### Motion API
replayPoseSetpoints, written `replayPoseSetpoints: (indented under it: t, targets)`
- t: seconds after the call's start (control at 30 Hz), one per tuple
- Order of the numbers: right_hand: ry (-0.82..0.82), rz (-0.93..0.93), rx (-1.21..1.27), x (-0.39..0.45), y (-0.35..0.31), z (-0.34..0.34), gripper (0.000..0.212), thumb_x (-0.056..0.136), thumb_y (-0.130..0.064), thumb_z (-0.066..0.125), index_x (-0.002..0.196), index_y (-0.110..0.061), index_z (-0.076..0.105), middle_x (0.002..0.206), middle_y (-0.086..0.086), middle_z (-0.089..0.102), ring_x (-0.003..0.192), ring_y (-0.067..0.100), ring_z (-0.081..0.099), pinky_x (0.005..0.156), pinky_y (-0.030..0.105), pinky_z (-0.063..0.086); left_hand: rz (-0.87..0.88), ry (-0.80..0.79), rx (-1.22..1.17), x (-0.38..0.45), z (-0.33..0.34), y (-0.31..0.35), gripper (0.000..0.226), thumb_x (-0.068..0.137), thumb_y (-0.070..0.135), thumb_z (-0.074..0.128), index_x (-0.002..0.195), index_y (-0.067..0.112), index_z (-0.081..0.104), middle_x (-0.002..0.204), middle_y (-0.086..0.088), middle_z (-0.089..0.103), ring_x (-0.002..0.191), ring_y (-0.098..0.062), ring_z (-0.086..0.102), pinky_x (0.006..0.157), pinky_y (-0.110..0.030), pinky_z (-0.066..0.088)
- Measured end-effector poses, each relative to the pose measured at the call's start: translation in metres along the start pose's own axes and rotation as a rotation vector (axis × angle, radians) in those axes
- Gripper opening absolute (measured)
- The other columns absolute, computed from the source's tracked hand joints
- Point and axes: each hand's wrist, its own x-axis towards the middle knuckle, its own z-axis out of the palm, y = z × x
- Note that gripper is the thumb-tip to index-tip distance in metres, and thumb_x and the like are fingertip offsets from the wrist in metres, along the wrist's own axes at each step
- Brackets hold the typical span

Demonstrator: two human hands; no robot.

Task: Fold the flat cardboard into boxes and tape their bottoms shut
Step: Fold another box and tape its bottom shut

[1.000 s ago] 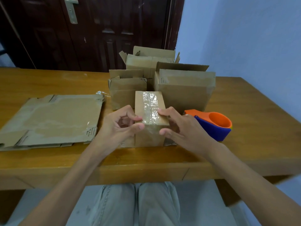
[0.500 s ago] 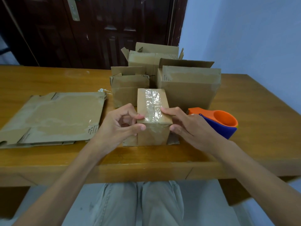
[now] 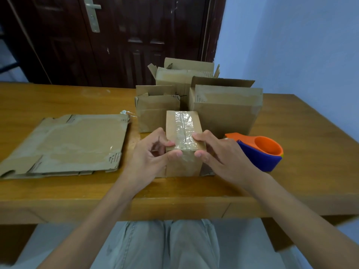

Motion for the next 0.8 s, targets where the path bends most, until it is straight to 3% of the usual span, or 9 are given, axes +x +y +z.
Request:
replayPoseSetpoints:
  t: [0.1, 0.17, 0.27, 0.4, 0.47, 0.5, 0.6, 0.7, 0.8]
  targets:
    - [0.011, 0.001, -0.034, -0.002, -0.003, 0.001, 0.050, 0.109, -0.058, 0.034, 0.141, -0.022, 0.049, 0.084, -0.019, 0.061, 0.069, 0.003, 0.064, 0.064, 0.012, 0.045, 0.012, -0.040, 0.035, -0.002, 0.000, 0.000, 0.021, 0.095, 0.033, 0.074, 0.093, 0.020, 0.059, 0.093, -0.022, 0.056, 0.081, -0.045, 0.052, 0.061, -0.058, 0.050]
    - [0.031, -0.006, -0.053, -0.004, -0.006, 0.001, 0.052, 0.109, -0.058, 0.030, 0.143, -0.022, 0.048, 0.080, -0.019, 0.057, 0.067, 0.000, 0.061, 0.064, 0.014, 0.047, 0.028, -0.063, 0.052, -0.004, 0.001, 0.003, 0.018, 0.100, 0.030, 0.069, 0.092, 0.019, 0.056, 0.088, -0.019, 0.051, 0.074, -0.038, 0.050, 0.053, -0.047, 0.049]
    - [0.053, 0.011, -0.078, -0.006, -0.010, 0.003, 0.058, 0.109, -0.061, 0.022, 0.145, -0.022, 0.046, 0.074, -0.021, 0.051, 0.066, -0.003, 0.058, 0.065, 0.021, 0.050, 0.044, -0.097, 0.060, -0.008, 0.000, 0.013, 0.018, 0.105, 0.025, 0.060, 0.090, 0.022, 0.053, 0.082, -0.007, 0.046, 0.068, -0.021, 0.050, 0.055, -0.033, 0.050]
    - [0.058, 0.056, -0.081, -0.010, -0.020, 0.000, 0.053, 0.110, -0.062, 0.021, 0.143, -0.028, 0.046, 0.075, -0.021, 0.054, 0.073, -0.003, 0.061, 0.071, 0.027, 0.054, 0.005, -0.087, 0.085, -0.016, -0.006, 0.021, 0.015, 0.107, 0.027, 0.055, 0.095, 0.019, 0.060, 0.091, 0.005, 0.053, 0.086, -0.017, 0.061, 0.071, -0.046, 0.059]
    - [0.091, 0.102, 0.005, -0.009, -0.026, -0.002, 0.047, 0.111, -0.058, 0.027, 0.134, -0.029, 0.056, 0.091, -0.020, 0.061, 0.088, 0.001, 0.064, 0.077, 0.026, 0.053, -0.013, -0.046, 0.150, -0.016, -0.006, 0.025, 0.024, 0.107, 0.042, 0.052, 0.091, 0.025, 0.058, 0.095, 0.007, 0.057, 0.099, -0.011, 0.064, 0.082, -0.041, 0.056]
    - [0.121, 0.137, 0.075, -0.005, -0.028, -0.003, 0.042, 0.111, -0.056, 0.031, 0.123, -0.030, 0.061, 0.097, -0.018, 0.061, 0.093, 0.005, 0.063, 0.077, 0.027, 0.053, -0.028, -0.006, 0.195, -0.013, -0.005, 0.027, 0.029, 0.106, 0.048, 0.051, 0.089, 0.026, 0.058, 0.097, 0.007, 0.056, 0.100, -0.009, 0.062, 0.080, -0.035, 0.053]
    - [0.160, 0.279, 0.170, 0.013, -0.036, -0.006, 0.023, 0.111, -0.041, 0.045, 0.095, -0.031, 0.059, 0.097, -0.004, 0.053, 0.088, 0.011, 0.056, 0.075, 0.028, 0.048, -0.114, 0.133, 0.290, 0.004, 0.002, 0.033, 0.022, 0.098, 0.048, 0.062, 0.090, 0.027, 0.060, 0.103, 0.006, 0.055, 0.094, -0.003, 0.057, 0.078, -0.021, 0.045]
    - [0.150, 0.475, 0.264, 0.027, -0.043, -0.012, 0.009, 0.106, -0.031, 0.058, 0.114, -0.028, 0.060, 0.098, -0.004, 0.060, 0.089, 0.010, 0.061, 0.076, 0.027, 0.050, -0.283, 0.171, 0.221, 0.018, 0.006, 0.038, 0.037, 0.089, 0.043, 0.079, 0.115, 0.030, 0.056, 0.115, 0.014, 0.061, 0.101, 0.000, 0.062, 0.076, -0.019, 0.048]
    - [0.082, 0.618, 0.379, 0.033, -0.047, -0.022, 0.056, 0.106, -0.031, 0.060, 0.157, -0.029, 0.037, 0.098, -0.002, 0.068, 0.088, 0.014, 0.071, 0.077, 0.034, 0.063, -0.345, 0.100, 0.148, 0.021, -0.003, 0.043, 0.043, 0.089, 0.038, 0.081, 0.125, 0.031, 0.058, 0.121, 0.019, 0.064, 0.106, -0.002, 0.064, 0.081, -0.022, 0.052]
